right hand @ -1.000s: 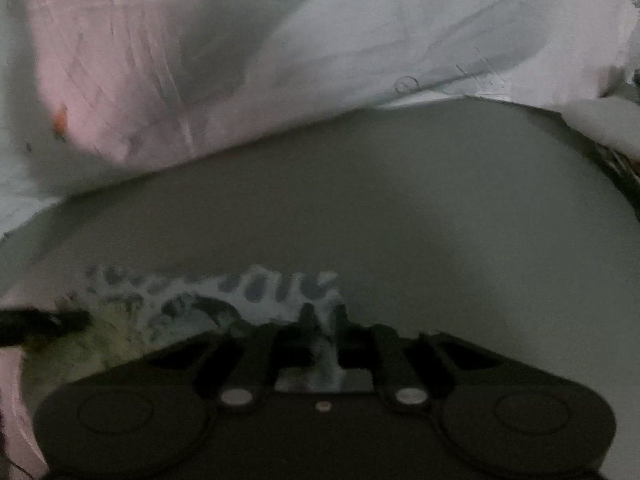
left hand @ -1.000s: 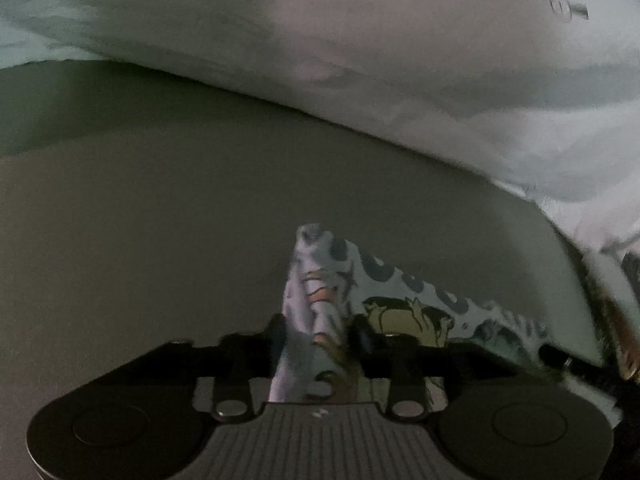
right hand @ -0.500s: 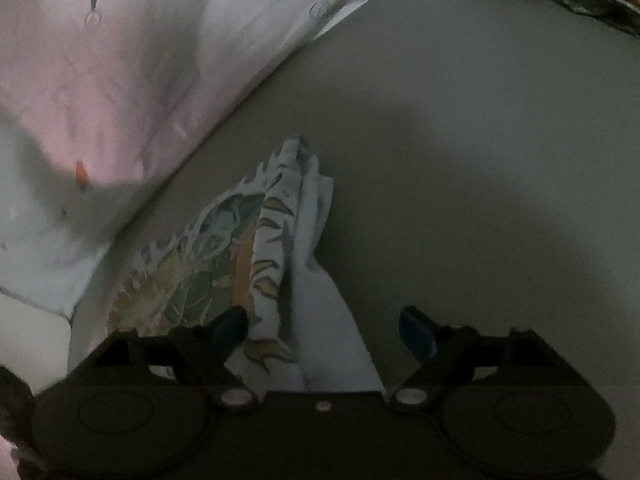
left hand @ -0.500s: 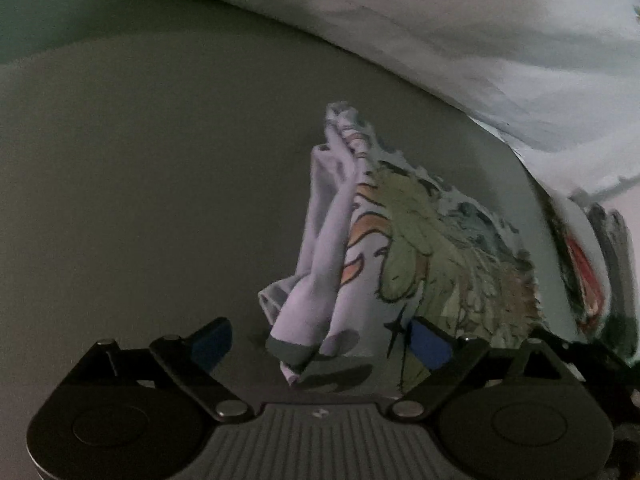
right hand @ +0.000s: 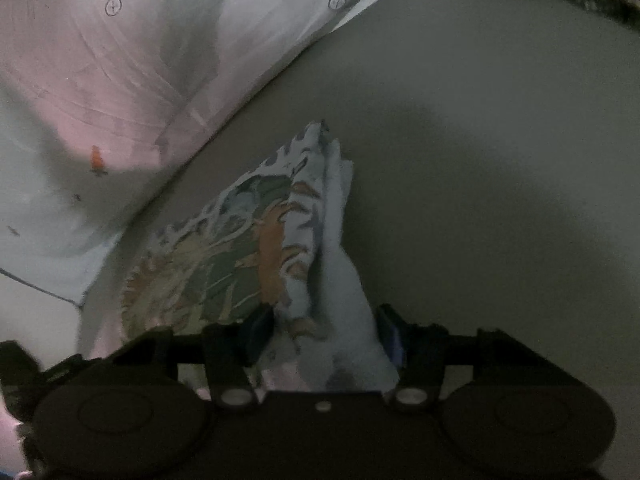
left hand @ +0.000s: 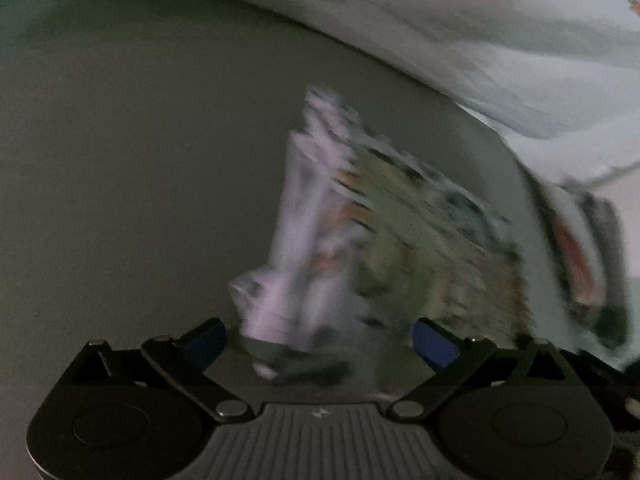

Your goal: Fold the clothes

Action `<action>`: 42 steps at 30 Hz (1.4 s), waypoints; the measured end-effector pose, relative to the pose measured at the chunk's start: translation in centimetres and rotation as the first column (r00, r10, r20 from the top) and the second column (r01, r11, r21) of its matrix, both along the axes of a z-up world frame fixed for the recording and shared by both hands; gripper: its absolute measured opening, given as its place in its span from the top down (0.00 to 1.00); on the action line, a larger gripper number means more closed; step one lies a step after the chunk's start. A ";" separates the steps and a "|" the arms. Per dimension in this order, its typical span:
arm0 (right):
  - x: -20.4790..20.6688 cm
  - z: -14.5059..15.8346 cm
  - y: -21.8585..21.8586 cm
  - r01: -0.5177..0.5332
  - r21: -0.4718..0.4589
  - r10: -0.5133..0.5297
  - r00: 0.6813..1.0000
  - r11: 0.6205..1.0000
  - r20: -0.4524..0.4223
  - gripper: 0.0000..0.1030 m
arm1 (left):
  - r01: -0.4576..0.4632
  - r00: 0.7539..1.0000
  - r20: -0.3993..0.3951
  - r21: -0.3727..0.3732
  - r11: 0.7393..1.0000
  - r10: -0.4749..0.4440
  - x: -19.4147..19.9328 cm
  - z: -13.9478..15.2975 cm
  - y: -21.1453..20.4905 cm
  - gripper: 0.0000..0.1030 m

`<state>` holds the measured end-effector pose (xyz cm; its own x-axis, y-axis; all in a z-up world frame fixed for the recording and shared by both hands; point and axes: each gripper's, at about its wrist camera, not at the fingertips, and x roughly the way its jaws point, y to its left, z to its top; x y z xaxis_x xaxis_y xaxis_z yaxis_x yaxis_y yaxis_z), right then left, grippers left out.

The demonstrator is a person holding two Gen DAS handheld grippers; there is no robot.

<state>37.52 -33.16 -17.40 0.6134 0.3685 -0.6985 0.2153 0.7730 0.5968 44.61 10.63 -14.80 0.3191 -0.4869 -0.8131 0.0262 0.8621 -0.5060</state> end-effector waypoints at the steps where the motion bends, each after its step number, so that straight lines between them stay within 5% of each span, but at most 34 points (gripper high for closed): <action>1: -0.1 -0.1 -0.1 0.000 0.025 0.000 1.000 1.000 -0.001 0.43 | 0.002 1.000 0.003 -0.014 1.000 -0.002 -0.2 -0.1 -0.3 0.02; 8: -1.2 -1.9 -1.6 0.081 0.234 -0.067 0.996 0.969 -0.066 0.42 | 0.040 0.999 -0.016 -0.004 0.999 -0.040 -0.3 -0.2 -1.6 0.00; 12: -3.0 -2.3 -2.0 0.134 0.309 -0.101 0.988 0.941 -0.120 0.35 | -0.029 0.995 -0.096 -0.120 0.992 0.018 -1.1 -1.0 -0.1 0.00; 17: -4.2 -4.9 -2.1 0.237 0.505 -0.170 0.970 0.830 -0.176 0.34 | -0.134 0.984 -0.146 -0.223 0.966 0.102 -1.2 -1.9 1.1 0.00; 19: -3.8 -5.9 -1.9 0.290 0.570 -0.206 0.956 0.769 -0.210 0.32 | -0.162 0.977 -0.182 -0.285 0.945 0.113 -1.0 -2.5 1.3 0.00; 23: -3.2 -5.7 -1.7 0.326 0.620 -0.242 0.945 0.714 -0.218 0.30 | -0.198 0.963 -0.250 -0.412 0.889 0.098 -1.9 -3.5 0.9 0.00; 28: -3.5 -5.3 -1.7 0.333 0.709 -0.284 0.940 0.622 -0.192 0.31 | -0.232 0.956 -0.266 -0.415 0.880 0.127 -2.9 -4.1 -0.6 0.00; 30: -3.2 -4.8 -1.4 0.320 0.720 -0.285 0.942 0.615 -0.176 0.31 | -0.272 0.948 -0.273 -0.417 0.867 0.166 -2.7 -4.3 -0.5 0.00; 35: -2.6 -3.9 -1.0 0.293 0.749 -0.288 0.947 0.594 -0.143 0.31 | -0.457 0.879 -0.377 -0.490 0.742 0.293 -1.8 -6.2 0.7 0.00; 38: -2.3 -3.9 -0.7 0.292 0.759 -0.294 0.946 0.582 -0.138 0.31 | -0.504 0.854 -0.410 -0.495 0.708 0.321 -1.4 -6.5 0.7 0.00; 42: -1.6 -3.9 -0.5 0.292 0.761 -0.299 0.945 0.579 -0.134 0.31 | -0.498 0.858 -0.406 -0.500 0.709 0.316 -0.7 -6.5 -0.2 0.00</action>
<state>35.94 -33.67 -21.31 0.7919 0.5595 -0.2447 0.3390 -0.0695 0.9382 43.95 10.47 -21.29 0.4104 -0.7573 -0.5080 -0.4723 0.3000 -0.8288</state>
